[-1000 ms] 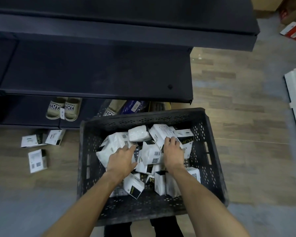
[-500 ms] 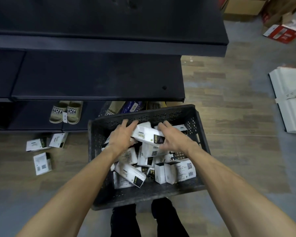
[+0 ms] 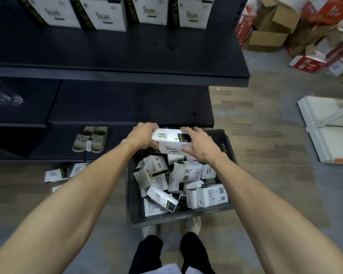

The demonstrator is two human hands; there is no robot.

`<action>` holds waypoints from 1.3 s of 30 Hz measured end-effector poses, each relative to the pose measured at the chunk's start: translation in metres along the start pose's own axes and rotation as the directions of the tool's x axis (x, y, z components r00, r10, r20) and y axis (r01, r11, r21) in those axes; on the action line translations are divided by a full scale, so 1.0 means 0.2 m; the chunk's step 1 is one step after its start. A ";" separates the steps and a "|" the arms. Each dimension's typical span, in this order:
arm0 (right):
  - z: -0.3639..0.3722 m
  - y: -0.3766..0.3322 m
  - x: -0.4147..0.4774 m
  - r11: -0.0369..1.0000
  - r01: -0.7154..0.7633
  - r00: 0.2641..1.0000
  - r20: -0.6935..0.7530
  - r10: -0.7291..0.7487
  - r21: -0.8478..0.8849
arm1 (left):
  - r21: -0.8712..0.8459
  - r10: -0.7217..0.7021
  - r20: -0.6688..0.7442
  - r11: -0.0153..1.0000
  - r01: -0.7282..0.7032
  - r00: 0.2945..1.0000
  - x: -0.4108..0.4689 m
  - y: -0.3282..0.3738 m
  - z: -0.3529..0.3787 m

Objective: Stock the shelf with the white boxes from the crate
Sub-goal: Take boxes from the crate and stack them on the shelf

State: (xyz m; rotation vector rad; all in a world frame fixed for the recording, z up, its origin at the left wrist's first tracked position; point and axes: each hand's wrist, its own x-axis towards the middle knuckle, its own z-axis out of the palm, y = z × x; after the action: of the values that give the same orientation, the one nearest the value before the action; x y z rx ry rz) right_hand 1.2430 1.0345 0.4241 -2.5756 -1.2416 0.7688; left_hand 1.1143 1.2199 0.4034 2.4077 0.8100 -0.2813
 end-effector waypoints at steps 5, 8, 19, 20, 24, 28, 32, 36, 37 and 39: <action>0.05 -0.11 -0.14 0.977 -0.022 0.966 -0.246 0.075 0.210 | -0.062 0.026 -0.031 0.998 -0.028 0.999 -0.09 0.01 -0.09; 0.05 -0.15 -0.22 0.952 -0.015 0.929 -0.348 0.126 0.306 | -0.141 0.050 -0.104 0.988 -0.065 0.993 -0.19 0.04 -0.11; -0.13 -0.30 -0.56 0.923 0.069 0.857 -0.496 0.141 0.380 | -0.177 0.077 -0.423 0.970 -0.166 0.903 -0.72 0.24 -0.27; -0.15 -0.33 -0.58 0.917 0.067 0.857 -0.493 0.148 0.392 | -0.166 0.078 -0.440 0.972 -0.166 0.895 -0.77 0.26 -0.28; -0.24 -0.48 -0.66 0.897 0.085 0.845 -0.508 0.166 0.434 | -0.161 0.057 -0.486 0.975 -0.153 0.872 -0.94 0.27 -0.38; -0.31 -0.64 -0.71 0.911 0.135 0.845 -0.525 0.099 0.390 | -0.148 0.020 -0.524 0.982 -0.114 0.852 -1.05 0.22 -0.49; -0.34 -0.81 -0.71 0.904 0.183 0.841 -0.538 0.060 0.387 | -0.133 0.016 -0.558 0.985 -0.108 0.830 -1.12 0.12 -0.63; -0.32 -1.02 -0.66 0.905 0.207 0.839 -0.543 0.031 0.371 | -0.150 -0.005 -0.588 0.983 -0.103 0.809 -1.17 -0.04 -0.75; -0.32 -1.07 -0.64 0.907 0.209 0.841 -0.540 0.025 0.367 | -0.150 -0.005 -0.597 0.983 -0.105 0.802 -1.18 -0.10 -0.78; -0.30 -1.20 -0.60 0.908 0.212 0.841 -0.540 0.018 0.360 | -0.150 -0.001 -0.616 0.982 -0.116 0.788 -1.19 -0.20 -0.86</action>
State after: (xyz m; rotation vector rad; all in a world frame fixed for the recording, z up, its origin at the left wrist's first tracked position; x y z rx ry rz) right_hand 1.0506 1.0988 0.6093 -2.1384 -0.9074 0.2139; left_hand 0.9026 1.2309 0.6114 2.3493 0.9793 0.6221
